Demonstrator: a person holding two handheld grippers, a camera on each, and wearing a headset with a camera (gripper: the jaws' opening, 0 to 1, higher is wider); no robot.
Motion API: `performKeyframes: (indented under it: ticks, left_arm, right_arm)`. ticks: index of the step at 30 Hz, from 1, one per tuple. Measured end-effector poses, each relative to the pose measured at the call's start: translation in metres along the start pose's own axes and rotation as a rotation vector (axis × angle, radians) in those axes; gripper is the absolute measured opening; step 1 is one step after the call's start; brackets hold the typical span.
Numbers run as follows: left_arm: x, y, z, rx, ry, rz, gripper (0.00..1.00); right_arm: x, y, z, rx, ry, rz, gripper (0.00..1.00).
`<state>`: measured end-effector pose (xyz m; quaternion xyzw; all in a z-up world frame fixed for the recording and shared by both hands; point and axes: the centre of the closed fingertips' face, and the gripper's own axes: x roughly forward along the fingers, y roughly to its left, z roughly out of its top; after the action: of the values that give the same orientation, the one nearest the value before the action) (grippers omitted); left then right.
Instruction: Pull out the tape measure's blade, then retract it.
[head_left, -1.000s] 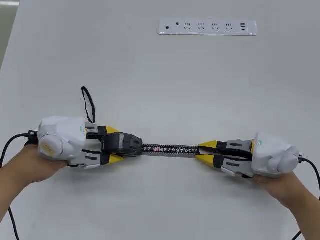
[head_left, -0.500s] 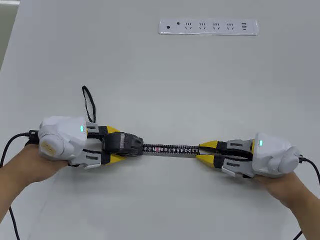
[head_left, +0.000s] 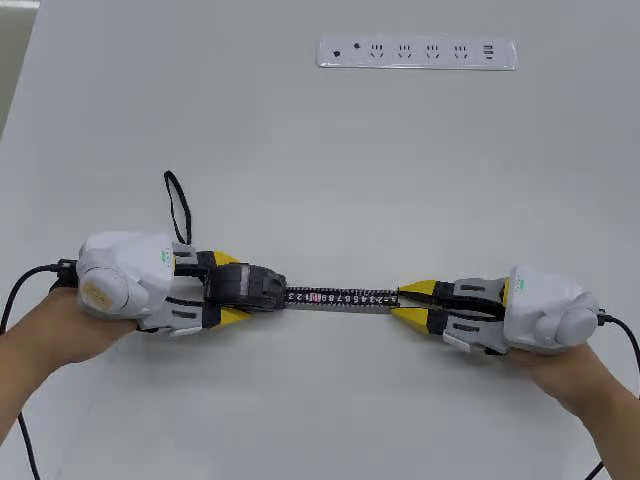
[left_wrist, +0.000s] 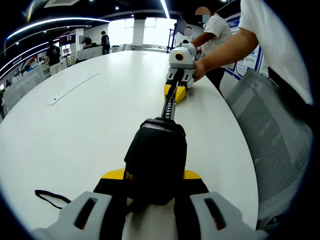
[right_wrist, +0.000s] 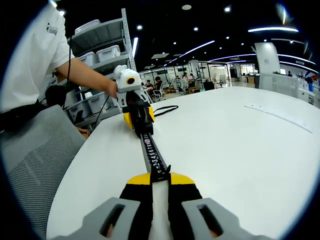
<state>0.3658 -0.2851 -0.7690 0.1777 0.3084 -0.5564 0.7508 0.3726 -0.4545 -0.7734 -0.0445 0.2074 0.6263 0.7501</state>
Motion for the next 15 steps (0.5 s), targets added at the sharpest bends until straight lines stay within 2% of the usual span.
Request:
performKeyframes:
  ticks: [15]
  left_arm:
    - [0.0001,0.0003,-0.0009,-0.004,-0.002,0.003,0.32]
  right_arm:
    - [0.001,-0.0017,0.001,-0.01,0.005,-0.011,0.08]
